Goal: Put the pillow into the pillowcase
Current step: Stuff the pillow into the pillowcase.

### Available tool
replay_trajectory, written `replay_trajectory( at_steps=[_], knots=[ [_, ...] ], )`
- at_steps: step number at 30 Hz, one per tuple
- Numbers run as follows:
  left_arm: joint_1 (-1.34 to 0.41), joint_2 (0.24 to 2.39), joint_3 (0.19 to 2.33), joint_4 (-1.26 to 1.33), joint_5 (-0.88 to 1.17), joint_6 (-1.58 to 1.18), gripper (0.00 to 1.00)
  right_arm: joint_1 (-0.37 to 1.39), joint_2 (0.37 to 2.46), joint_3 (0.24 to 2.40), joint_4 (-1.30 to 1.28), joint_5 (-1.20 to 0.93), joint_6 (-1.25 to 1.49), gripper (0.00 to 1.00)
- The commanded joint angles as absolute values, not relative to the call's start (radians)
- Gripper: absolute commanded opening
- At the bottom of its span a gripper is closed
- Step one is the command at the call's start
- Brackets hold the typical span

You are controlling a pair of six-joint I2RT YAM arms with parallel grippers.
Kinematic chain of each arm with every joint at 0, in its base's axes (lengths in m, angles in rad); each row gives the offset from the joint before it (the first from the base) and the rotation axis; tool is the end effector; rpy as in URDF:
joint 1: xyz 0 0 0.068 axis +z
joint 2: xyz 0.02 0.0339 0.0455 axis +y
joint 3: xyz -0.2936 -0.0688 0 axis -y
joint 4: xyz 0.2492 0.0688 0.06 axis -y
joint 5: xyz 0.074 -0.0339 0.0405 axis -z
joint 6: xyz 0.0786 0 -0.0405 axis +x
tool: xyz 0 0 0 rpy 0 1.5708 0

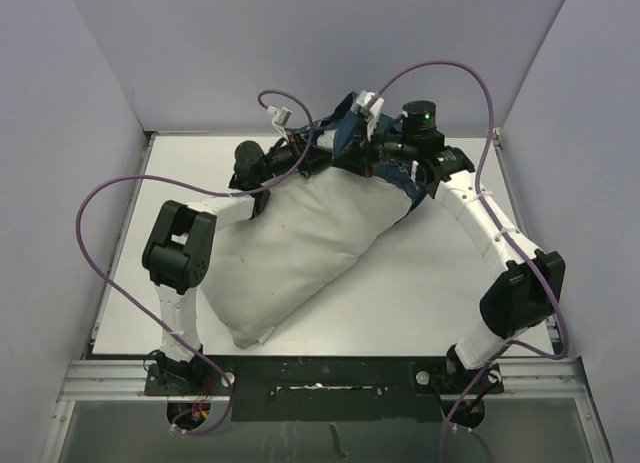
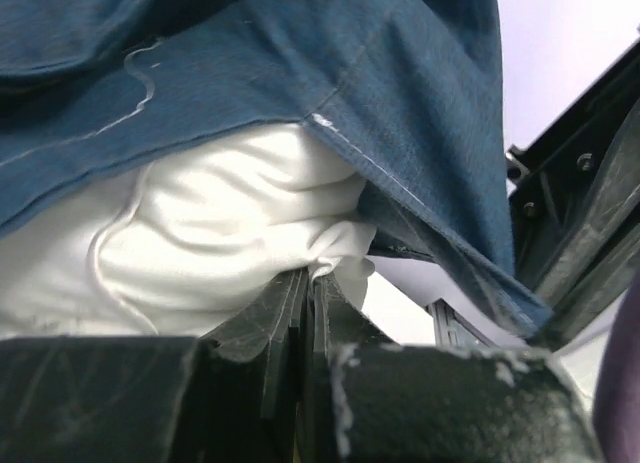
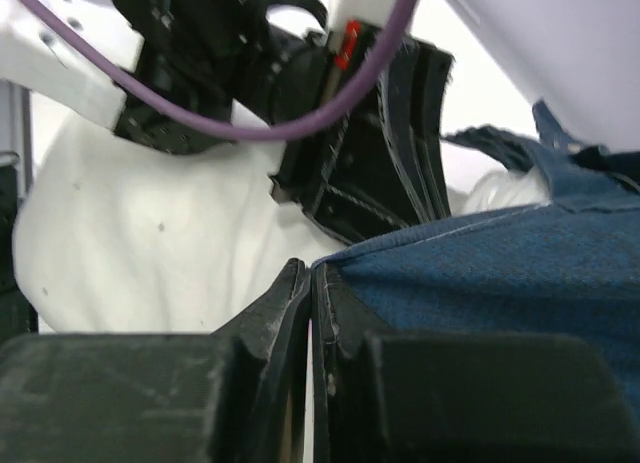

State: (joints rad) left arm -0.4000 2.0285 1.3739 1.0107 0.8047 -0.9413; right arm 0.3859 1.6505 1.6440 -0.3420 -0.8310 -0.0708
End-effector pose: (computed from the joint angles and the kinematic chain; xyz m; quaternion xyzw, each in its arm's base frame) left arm 0.4425 -0.2486 0.3176 0.1695 0.5920 -0.6447 0.4531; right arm 0.3601 0.2090 0.4212 -0.3952 0.6774 0.4089 0.4666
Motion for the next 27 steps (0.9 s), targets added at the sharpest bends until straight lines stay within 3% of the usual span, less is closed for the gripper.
replay_trajectory(
  at_steps=[1,3,7,9,12,14,18,23,27],
  knots=[
    [-0.396,1.970,1.262,1.049,0.613,-0.933,0.00,0.358,1.650,1.483,-0.348,-0.777,-0.164,0.00],
    [-0.384,1.950,1.229,0.885,0.555,-0.860,0.00,0.348,1.669,1.478,-0.373,-0.763,-0.236,0.01],
    [-0.342,1.928,1.244,0.699,0.505,-0.805,0.00,0.361,1.701,1.524,-0.384,-0.778,-0.327,0.17],
    [-0.326,1.895,1.269,0.623,0.500,-0.761,0.10,0.373,1.714,1.566,-0.397,-0.797,-0.372,0.35],
    [-0.310,1.819,1.301,0.440,0.490,-0.640,0.36,0.368,1.722,1.645,-0.440,-0.790,-0.447,0.76],
    [-0.301,1.739,1.301,0.312,0.464,-0.529,0.54,0.329,1.712,1.695,-0.474,-0.812,-0.506,0.98],
    [-0.280,1.558,1.245,0.115,0.433,-0.352,0.74,0.205,1.651,1.622,-0.409,-0.827,-0.439,0.98],
    [-0.337,1.399,1.173,-0.033,0.450,-0.260,0.75,0.028,1.552,1.320,-0.329,-0.926,-0.290,0.98],
    [-0.612,1.357,1.145,-0.111,0.287,0.006,0.76,-0.008,1.457,1.094,-0.292,-0.769,-0.331,0.98]
  ],
)
